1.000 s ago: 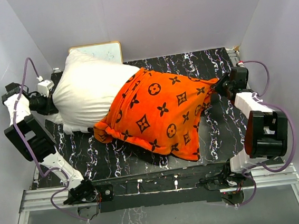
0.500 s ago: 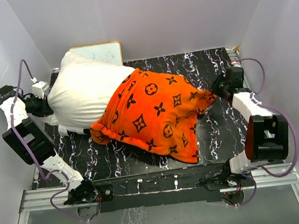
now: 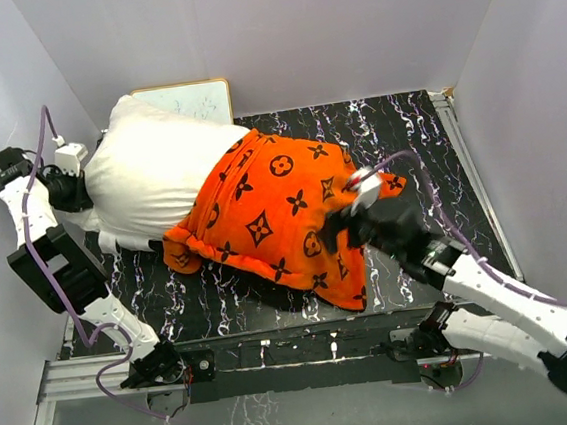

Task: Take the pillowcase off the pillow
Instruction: Remove the pillow from the pillowcase.

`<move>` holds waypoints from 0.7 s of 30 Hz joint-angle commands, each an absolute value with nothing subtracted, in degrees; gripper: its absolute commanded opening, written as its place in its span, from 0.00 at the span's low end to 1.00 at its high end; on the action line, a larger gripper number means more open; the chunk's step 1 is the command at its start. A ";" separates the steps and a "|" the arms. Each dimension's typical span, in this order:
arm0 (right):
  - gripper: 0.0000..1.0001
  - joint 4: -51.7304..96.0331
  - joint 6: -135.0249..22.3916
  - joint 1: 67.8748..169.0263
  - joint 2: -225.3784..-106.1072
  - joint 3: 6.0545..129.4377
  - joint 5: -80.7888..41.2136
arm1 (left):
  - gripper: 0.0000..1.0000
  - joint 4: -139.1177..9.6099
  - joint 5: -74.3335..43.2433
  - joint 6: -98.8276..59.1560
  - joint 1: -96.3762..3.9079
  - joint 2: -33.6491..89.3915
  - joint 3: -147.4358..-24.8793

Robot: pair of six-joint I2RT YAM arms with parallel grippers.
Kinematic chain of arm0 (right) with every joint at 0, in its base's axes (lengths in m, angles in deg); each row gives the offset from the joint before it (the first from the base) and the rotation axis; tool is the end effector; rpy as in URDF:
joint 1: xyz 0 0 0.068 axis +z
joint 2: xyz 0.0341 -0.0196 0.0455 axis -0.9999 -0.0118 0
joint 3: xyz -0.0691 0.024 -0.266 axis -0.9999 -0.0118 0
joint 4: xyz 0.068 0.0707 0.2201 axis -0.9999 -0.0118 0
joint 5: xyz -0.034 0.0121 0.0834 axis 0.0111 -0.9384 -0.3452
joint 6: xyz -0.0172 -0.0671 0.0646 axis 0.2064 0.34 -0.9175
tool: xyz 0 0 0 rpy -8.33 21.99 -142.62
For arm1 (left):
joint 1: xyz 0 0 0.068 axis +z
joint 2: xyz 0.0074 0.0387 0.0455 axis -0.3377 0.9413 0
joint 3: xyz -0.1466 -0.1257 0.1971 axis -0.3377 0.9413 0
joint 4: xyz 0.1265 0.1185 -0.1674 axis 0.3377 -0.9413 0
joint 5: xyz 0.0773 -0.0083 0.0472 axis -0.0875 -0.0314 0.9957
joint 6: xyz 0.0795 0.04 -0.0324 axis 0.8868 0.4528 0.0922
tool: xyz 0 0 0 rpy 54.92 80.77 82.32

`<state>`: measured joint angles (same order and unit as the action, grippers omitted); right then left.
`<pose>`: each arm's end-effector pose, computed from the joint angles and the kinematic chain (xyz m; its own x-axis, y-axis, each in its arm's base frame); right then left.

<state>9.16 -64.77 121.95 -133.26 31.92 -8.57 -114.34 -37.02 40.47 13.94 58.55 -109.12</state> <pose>0.1884 0.1143 0.2785 -0.4383 0.0315 -0.8983 -0.3878 0.8949 0.2206 0.3581 0.1876 0.2604 -0.6672 0.3396 -0.6629 0.3578 0.9267 0.1146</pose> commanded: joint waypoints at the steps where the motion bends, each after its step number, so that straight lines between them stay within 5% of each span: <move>1: 0.98 2.65 -69.49 143.43 -135.37 29.65 5.66 | 0.00 -112.84 -35.50 35.16 14.27 58.55 -118.47; 12: 0.98 5.99 -81.54 159.88 -146.55 28.81 19.78 | 0.00 -113.13 -34.57 34.02 12.07 56.61 -119.18; 16: 0.98 -3.46 -107.47 160.31 -143.91 25.59 41.45 | 0.00 -113.73 -34.34 34.11 11.69 56.84 -119.85; 21: 0.98 12.41 -96.79 160.34 -136.19 17.30 32.13 | 0.00 -114.01 -33.75 34.13 10.71 56.71 -120.19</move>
